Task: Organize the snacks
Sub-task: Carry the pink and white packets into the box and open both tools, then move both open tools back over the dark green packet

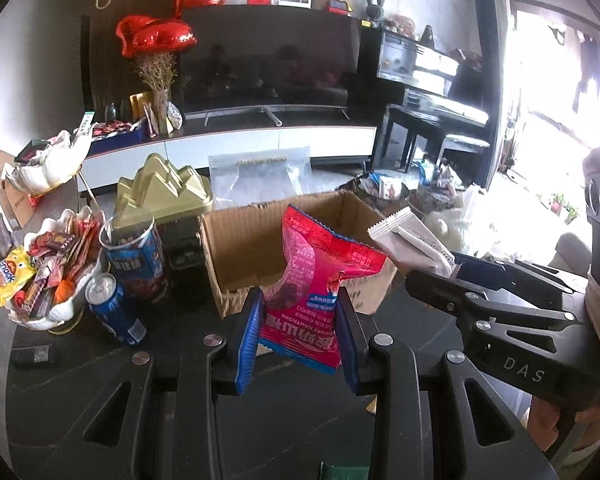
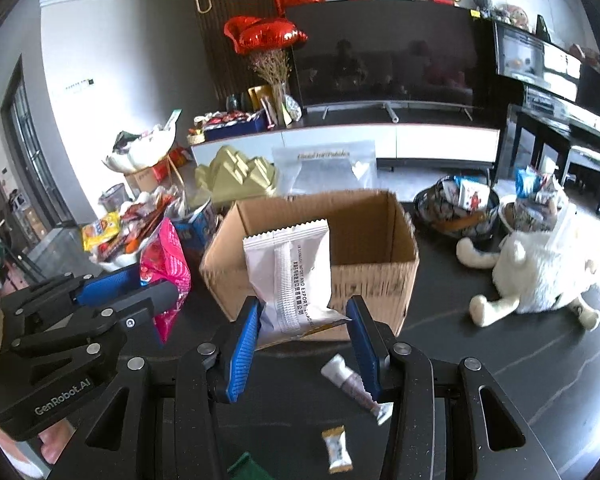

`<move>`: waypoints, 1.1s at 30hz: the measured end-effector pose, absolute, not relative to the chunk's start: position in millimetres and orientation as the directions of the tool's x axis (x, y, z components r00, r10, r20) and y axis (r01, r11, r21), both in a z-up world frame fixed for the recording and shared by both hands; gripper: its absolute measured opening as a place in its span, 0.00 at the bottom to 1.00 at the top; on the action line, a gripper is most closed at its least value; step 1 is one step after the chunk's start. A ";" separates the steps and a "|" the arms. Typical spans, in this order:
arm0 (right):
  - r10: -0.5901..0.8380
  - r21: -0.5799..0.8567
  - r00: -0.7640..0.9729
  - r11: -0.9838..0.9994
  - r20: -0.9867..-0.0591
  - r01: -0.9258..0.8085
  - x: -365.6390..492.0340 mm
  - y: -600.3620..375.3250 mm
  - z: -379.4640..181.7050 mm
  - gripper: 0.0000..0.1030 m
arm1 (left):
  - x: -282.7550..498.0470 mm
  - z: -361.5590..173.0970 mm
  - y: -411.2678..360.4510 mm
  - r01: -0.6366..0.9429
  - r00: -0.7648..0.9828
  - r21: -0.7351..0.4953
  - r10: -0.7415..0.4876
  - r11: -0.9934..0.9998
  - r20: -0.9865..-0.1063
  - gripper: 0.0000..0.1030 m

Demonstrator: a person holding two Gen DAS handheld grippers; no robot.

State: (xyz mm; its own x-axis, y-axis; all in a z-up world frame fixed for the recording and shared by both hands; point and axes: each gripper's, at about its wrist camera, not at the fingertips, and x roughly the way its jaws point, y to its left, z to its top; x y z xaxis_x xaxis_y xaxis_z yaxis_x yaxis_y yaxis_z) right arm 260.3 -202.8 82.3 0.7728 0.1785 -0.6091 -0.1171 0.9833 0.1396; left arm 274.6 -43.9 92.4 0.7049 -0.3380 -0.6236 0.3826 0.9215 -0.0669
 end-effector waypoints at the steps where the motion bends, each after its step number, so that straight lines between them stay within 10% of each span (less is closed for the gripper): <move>1: 0.176 0.138 0.775 0.984 -0.607 -0.116 263.4 -203.3 85.2 0.44 | 278.4 95.1 -44.5 0.379 0.707 -0.066 -0.335 0.923 -0.623 0.34; 24: 0.156 0.107 0.757 0.988 -0.635 -0.115 357.4 -218.0 82.0 0.44 | 372.6 82.7 -57.9 0.309 0.676 -0.059 -0.263 0.949 -0.688 0.34; 33: 0.097 0.073 0.752 0.995 -0.652 -0.065 362.3 -224.3 68.0 0.55 | 367.1 81.7 -56.3 0.252 0.707 -0.020 -0.199 0.967 -0.679 0.56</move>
State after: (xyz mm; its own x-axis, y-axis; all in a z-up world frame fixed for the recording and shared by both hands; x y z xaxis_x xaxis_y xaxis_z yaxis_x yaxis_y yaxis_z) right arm 362.3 -224.3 68.0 0.7521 0.0970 -0.6519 -0.0651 0.9952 0.0730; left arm 367.1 -56.3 81.7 0.7071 -0.1986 -0.6786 0.2524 0.9674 -0.0201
